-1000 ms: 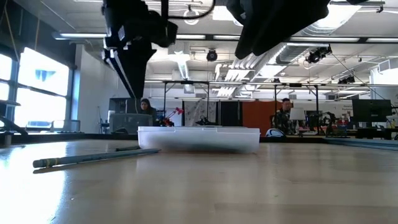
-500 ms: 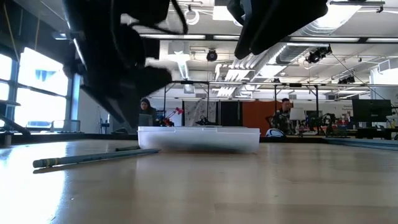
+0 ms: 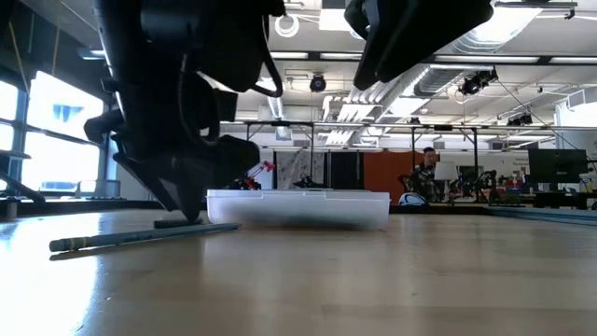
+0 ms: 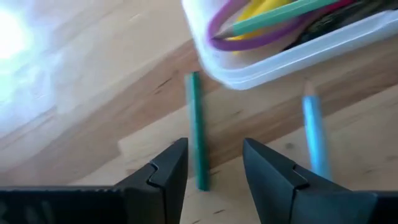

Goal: Pick & place school supplies into a supply box
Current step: Put the dark green crayon into the black supply box

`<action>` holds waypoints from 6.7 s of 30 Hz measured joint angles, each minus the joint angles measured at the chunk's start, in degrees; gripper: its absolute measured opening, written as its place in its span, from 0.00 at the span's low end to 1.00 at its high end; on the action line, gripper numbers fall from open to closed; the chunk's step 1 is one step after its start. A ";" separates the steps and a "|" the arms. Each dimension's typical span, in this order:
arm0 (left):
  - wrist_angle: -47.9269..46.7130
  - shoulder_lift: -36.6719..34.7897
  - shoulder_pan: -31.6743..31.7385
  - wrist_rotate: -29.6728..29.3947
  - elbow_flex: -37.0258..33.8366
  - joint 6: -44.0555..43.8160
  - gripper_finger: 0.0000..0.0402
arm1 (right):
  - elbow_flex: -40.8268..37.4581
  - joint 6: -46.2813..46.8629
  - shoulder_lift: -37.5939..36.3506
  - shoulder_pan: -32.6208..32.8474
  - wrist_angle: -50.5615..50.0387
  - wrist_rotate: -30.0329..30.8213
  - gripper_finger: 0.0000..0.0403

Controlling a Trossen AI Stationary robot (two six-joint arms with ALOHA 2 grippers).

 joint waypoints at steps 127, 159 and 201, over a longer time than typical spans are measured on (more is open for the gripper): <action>37.92 -30.31 36.11 14.32 -41.34 40.60 0.22 | 0.01 2.57 0.00 0.00 1.33 -1.09 0.28; 54.25 -18.18 10.21 -17.02 -50.95 7.29 0.32 | -0.02 15.19 0.00 0.06 1.33 -2.54 0.28; 53.79 -20.72 10.52 -5.46 -22.78 49.97 0.12 | -0.09 19.50 0.00 3.37 0.80 -0.17 0.28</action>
